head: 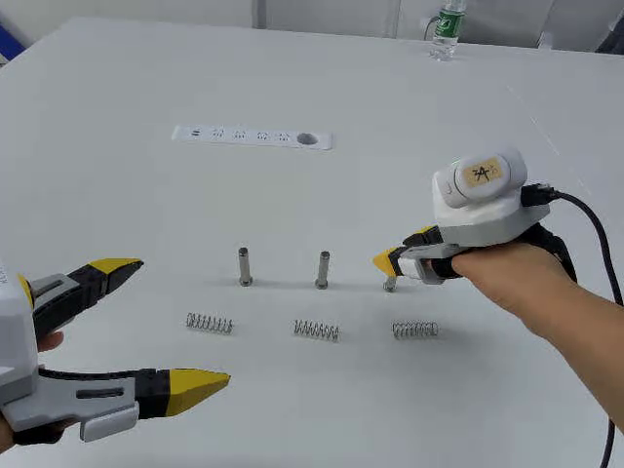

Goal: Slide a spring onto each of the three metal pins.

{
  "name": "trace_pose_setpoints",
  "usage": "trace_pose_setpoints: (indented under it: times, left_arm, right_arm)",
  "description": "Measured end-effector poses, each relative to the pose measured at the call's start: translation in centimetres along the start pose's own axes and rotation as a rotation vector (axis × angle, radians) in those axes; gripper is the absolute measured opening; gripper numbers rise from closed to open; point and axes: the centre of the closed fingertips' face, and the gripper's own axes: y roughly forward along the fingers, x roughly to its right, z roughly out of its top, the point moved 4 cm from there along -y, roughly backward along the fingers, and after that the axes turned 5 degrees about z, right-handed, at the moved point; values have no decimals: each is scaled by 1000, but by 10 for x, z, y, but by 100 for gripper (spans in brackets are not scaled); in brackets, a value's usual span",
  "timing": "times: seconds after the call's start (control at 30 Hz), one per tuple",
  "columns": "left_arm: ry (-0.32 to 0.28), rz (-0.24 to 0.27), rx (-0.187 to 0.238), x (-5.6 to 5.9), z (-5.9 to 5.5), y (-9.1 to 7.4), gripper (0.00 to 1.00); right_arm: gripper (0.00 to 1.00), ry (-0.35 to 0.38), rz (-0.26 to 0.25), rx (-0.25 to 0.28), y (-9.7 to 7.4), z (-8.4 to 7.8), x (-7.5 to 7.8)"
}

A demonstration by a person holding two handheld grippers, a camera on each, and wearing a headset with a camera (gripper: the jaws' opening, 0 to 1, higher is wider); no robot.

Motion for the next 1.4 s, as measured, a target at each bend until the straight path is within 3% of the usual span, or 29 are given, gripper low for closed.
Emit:
trace_pose_setpoints:
  times: [0.4, 0.73, 1.4]
  left_arm:
    - [1, 3, 1, -1, -1, -2, 96]
    - [5, 2, 2, -1, 1, -2, 96]
    - [13, -7, 2, 2, 2, 0, 96]
  right_arm:
    - [35, -23, 21, 55, -17, 6, 0]
    - [35, -32, 40, 71, -33, -3, 5]
    - [34, -79, 121, 40, -43, -26, 3]
